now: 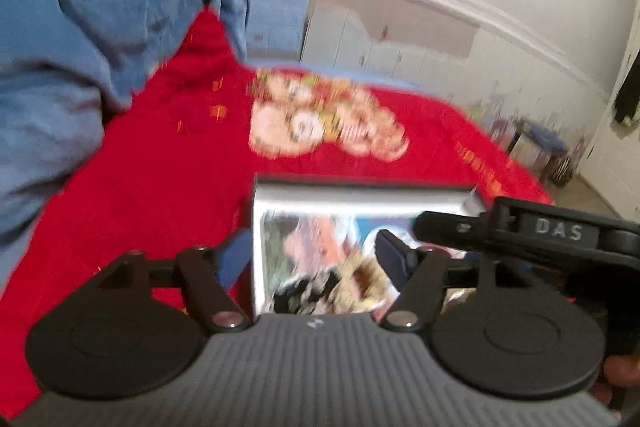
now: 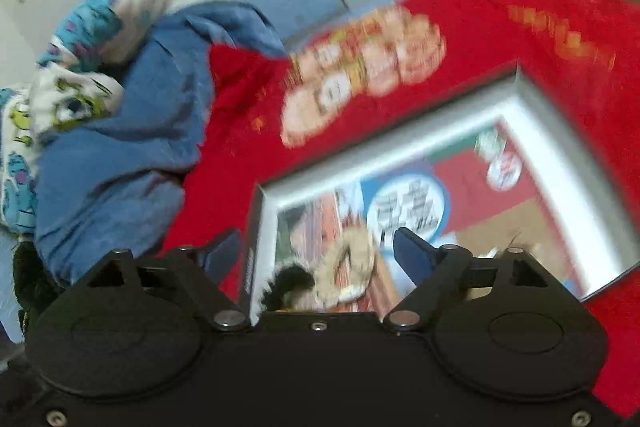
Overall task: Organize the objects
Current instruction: 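Open the right gripper to drop the cream scrunchie while the left gripper opens to drop its scrunchie, then move the right gripper toward the light blue scrunchie while the left gripper moves toward a paper snack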
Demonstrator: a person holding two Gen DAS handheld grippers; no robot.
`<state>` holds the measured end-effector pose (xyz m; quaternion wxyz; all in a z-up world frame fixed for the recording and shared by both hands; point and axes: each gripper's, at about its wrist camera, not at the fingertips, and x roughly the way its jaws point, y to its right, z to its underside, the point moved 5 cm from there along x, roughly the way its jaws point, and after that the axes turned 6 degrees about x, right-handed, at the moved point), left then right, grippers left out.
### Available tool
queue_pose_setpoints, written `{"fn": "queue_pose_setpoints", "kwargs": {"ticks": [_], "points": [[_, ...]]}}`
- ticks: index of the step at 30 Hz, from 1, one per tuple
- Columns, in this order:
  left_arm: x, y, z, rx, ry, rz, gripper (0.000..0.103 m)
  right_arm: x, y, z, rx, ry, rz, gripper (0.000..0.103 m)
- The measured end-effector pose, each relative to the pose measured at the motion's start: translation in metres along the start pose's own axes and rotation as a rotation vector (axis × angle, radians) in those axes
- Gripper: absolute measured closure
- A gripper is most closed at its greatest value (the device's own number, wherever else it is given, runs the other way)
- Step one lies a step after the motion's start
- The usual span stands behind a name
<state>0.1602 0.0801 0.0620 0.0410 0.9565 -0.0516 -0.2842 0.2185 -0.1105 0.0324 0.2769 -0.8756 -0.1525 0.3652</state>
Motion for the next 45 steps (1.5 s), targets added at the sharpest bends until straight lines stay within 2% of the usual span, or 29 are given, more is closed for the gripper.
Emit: {"fn": "queue_pose_setpoints", "kwargs": {"ticks": [6,10,13,19,22,26,30,32,33,38,42,45], "points": [[-0.043,0.021,-0.027,0.002,0.121,0.061,0.011,-0.073,-0.013,-0.043,-0.121,0.136,0.077,0.014],[-0.061,0.038,-0.037,0.007,0.170,0.080,0.008,-0.116,-0.018,-0.056,-0.243,0.178,0.144,0.006],[-0.071,0.051,-0.038,0.013,0.193,0.108,0.000,-0.148,-0.013,-0.054,-0.277,0.228,0.194,0.004],[-0.068,0.075,-0.019,0.068,0.197,0.084,0.000,-0.190,0.017,-0.025,-0.274,0.284,0.199,0.000],[-0.071,0.086,-0.010,0.095,0.201,0.095,0.000,-0.191,0.038,-0.011,-0.259,0.275,0.196,0.000],[-0.078,0.102,0.000,0.153,0.209,0.074,0.000,-0.179,0.062,0.003,-0.261,0.299,0.226,0.000],[-0.077,0.114,0.017,0.152,0.225,-0.011,0.000,-0.164,0.086,0.011,-0.178,0.254,0.194,0.000],[-0.070,0.117,0.033,0.155,0.210,-0.065,0.000,-0.162,0.096,0.012,-0.141,0.253,0.177,0.000],[-0.066,0.116,0.042,0.140,0.199,-0.068,0.000,-0.161,0.101,0.014,-0.132,0.254,0.174,0.000],[-0.039,0.115,0.077,0.087,0.121,-0.008,0.003,-0.148,0.111,0.025,-0.151,0.217,0.186,0.000],[-0.020,0.120,0.093,0.095,0.071,0.033,0.005,-0.126,0.108,0.034,-0.206,0.200,0.247,0.000],[-0.011,0.125,0.104,0.123,0.050,0.044,0.005,-0.110,0.108,0.042,-0.197,0.165,0.268,0.000]]}}
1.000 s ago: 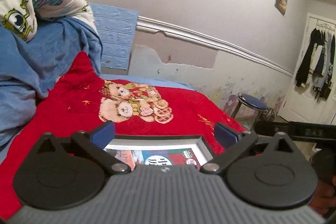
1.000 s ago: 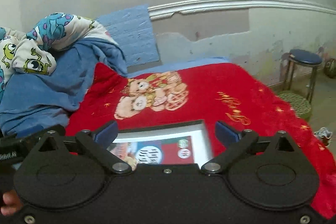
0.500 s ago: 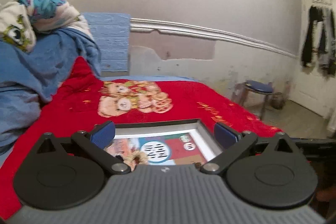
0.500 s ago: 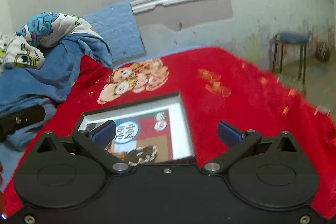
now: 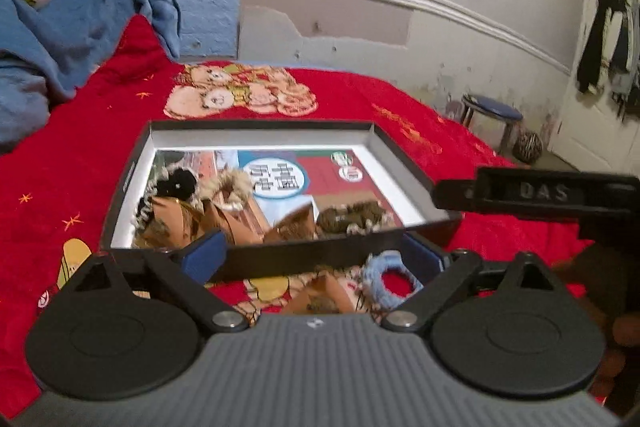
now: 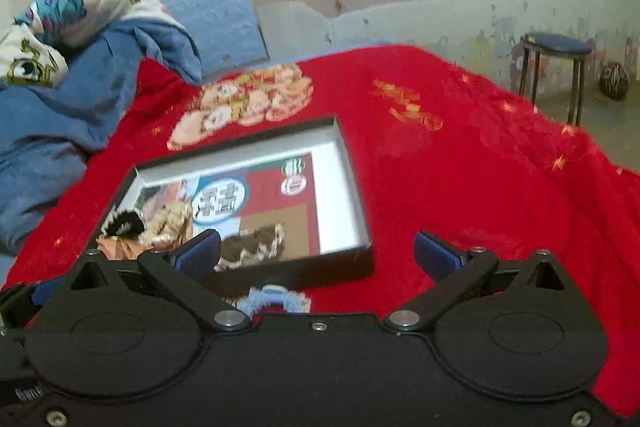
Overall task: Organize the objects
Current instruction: 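Move the right gripper toward the light blue scrunchie while the left gripper moves toward a paper snack, then grasp the light blue scrunchie with the right gripper while the left gripper grasps a brown paper snack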
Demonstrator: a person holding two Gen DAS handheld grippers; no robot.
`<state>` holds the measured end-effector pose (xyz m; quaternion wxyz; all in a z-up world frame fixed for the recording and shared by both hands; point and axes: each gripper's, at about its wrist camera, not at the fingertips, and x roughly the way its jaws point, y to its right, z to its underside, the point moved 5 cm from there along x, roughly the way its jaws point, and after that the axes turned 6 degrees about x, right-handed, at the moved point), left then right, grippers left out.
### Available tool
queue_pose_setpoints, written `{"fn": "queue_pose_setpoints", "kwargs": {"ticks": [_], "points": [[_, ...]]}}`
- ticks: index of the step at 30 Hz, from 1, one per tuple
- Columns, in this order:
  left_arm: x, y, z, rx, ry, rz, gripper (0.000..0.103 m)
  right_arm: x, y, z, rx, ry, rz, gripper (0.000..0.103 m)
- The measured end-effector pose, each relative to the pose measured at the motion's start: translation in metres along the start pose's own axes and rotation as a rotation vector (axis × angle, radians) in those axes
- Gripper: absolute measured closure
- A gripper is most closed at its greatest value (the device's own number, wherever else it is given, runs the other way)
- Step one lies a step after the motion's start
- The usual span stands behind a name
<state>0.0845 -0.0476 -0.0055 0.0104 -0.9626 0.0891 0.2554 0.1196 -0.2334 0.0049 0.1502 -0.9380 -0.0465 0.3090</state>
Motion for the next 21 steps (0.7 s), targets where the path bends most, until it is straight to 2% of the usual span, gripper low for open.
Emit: {"fn": "queue_pose_setpoints", "kwargs": {"ticks": [8,11,15,21], "points": [[0.004,-0.004,0.010,-0.028,-0.004,0.015,0.006,0.018,-0.004,0.015,0.025,-0.008,0.020,0.000],[0.009,-0.006,0.013,-0.027,-0.021,-0.006,0.008,0.033,0.000,0.020,0.070,-0.097,-0.046,0.000],[0.013,-0.008,0.018,-0.028,-0.047,-0.009,0.009,0.043,0.012,0.028,0.211,-0.117,-0.085,0.000],[0.019,-0.007,0.023,-0.033,-0.070,-0.001,0.010,0.047,0.005,0.030,0.144,-0.124,-0.042,0.000]]}}
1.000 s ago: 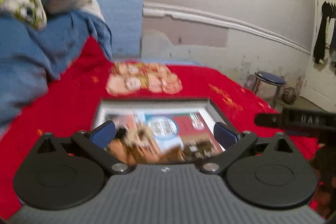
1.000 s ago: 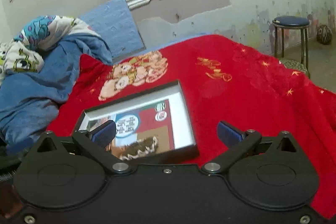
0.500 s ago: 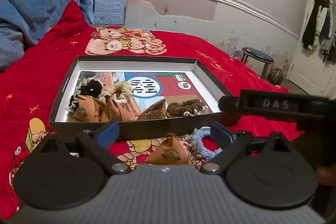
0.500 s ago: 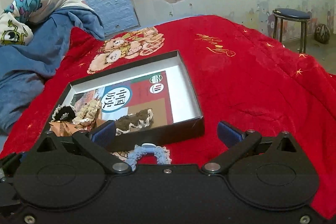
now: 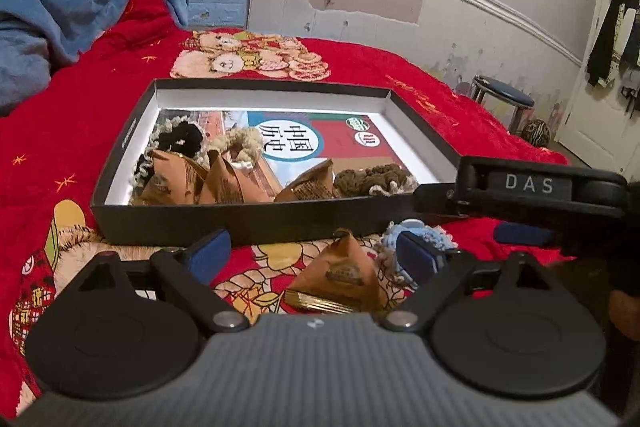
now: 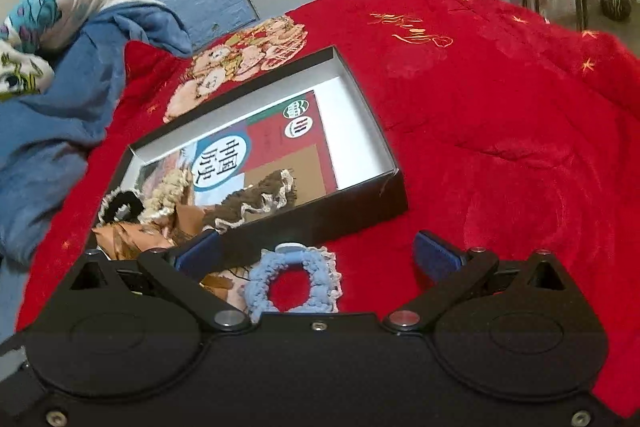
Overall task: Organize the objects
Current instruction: 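Grasp the light blue scrunchie with the right gripper while the left gripper grasps a brown paper snack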
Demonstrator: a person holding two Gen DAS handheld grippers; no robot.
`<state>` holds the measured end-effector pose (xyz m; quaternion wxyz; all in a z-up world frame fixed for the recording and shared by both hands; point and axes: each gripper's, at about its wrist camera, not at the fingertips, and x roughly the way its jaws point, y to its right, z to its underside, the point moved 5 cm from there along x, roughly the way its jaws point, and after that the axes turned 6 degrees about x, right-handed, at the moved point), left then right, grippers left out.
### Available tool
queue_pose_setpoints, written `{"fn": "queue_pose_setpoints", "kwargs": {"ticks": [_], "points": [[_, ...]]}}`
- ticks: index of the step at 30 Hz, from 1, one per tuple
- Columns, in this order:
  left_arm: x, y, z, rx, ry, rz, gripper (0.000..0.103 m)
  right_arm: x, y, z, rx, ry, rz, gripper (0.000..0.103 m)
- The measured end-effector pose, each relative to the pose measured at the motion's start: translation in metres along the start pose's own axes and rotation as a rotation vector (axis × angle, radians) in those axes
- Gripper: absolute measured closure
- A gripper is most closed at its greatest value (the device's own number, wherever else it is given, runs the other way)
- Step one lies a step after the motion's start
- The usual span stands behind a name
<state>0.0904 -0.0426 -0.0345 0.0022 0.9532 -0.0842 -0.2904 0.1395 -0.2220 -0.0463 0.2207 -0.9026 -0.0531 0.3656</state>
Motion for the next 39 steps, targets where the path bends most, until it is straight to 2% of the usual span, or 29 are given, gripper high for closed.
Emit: {"fn": "queue_pose_setpoints", "kwargs": {"ticks": [5,8,12,18,27,32,35,39], "points": [[0.007,0.004,0.006,0.050,-0.031,-0.029,0.014,0.008,-0.004,0.005,-0.010,-0.048,-0.026,0.001],[0.011,0.003,0.009,0.040,-0.050,-0.025,0.018,0.010,-0.008,0.010,-0.036,-0.057,-0.014,0.001],[0.012,0.001,0.011,0.003,-0.059,-0.012,0.029,0.009,-0.010,0.013,-0.058,-0.052,-0.002,0.005],[0.013,0.011,0.014,0.030,-0.065,0.032,0.046,0.010,-0.009,0.014,-0.073,-0.057,0.014,0.009],[0.013,0.011,0.014,0.035,-0.069,0.023,0.049,0.013,-0.014,0.018,-0.121,-0.067,0.025,0.013],[0.011,0.006,0.010,0.047,-0.080,-0.021,0.050,0.014,-0.013,0.017,-0.114,-0.071,0.024,0.016],[0.010,-0.002,0.008,0.040,-0.085,-0.049,0.050,0.014,-0.013,0.017,-0.113,-0.073,0.017,0.020],[0.011,-0.010,0.007,0.004,-0.092,-0.052,0.050,0.014,-0.015,0.016,-0.109,-0.073,-0.015,0.034]]}}
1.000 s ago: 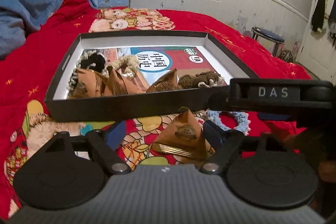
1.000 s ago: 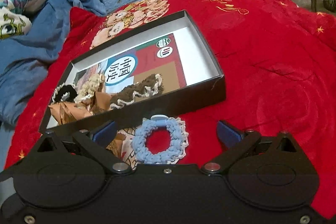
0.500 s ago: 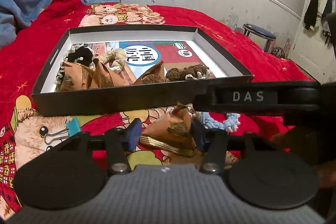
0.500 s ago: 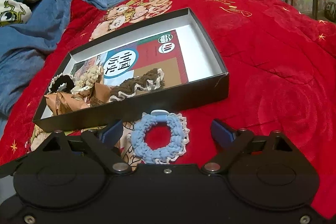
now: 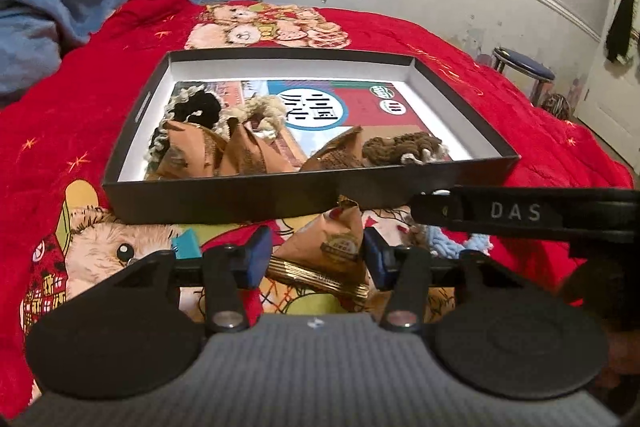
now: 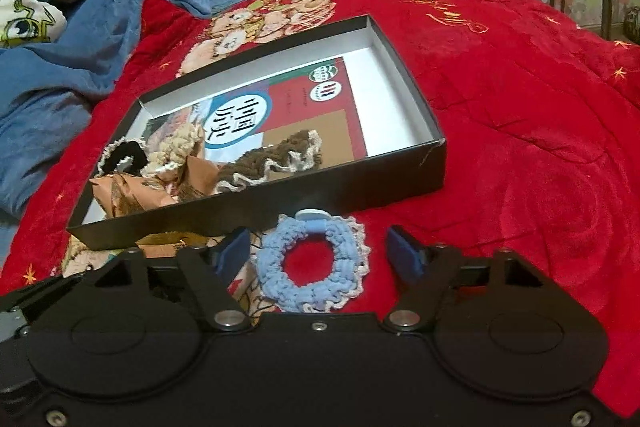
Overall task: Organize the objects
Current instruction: 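Grasp the light blue scrunchie with the right gripper while the left gripper grasps a brown paper snack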
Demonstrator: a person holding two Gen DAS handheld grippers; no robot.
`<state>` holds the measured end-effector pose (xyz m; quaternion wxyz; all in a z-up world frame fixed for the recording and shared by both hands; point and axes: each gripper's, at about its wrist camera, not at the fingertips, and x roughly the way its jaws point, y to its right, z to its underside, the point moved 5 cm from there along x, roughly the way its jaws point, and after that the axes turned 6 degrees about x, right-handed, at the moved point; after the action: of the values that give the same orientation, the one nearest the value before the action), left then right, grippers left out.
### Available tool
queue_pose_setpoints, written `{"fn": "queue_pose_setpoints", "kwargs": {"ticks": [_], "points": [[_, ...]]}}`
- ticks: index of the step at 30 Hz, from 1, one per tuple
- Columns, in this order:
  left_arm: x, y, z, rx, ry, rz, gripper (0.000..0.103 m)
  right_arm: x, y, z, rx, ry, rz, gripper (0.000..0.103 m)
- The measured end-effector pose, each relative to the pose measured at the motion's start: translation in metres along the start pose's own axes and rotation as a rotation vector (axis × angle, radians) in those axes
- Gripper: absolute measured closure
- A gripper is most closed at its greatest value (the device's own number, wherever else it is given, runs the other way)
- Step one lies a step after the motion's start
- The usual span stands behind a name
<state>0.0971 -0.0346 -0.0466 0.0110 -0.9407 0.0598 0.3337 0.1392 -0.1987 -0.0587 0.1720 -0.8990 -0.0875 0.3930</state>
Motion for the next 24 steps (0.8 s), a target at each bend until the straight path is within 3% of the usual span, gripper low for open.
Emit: {"fn": "queue_pose_setpoints", "kwargs": {"ticks": [12,15,21,24], "points": [[0.0005,0.0019,-0.0005,0.065,-0.003,-0.030,0.050,0.0048,-0.0099,0.0040,-0.075,-0.057,-0.016,0.036],[0.0000,0.0010,-0.0016,0.085,-0.004,-0.048,0.050,0.0061,-0.0090,0.0046,-0.087,-0.044,0.016,0.046],[0.0011,-0.0056,-0.0009,0.036,-0.012,-0.041,0.050,0.0069,-0.0099,0.0065,-0.113,-0.027,0.030,0.050],[0.0016,-0.0056,-0.0004,0.033,-0.009,-0.041,0.050,0.0074,-0.0086,0.0048,-0.101,-0.025,0.044,0.063]]}}
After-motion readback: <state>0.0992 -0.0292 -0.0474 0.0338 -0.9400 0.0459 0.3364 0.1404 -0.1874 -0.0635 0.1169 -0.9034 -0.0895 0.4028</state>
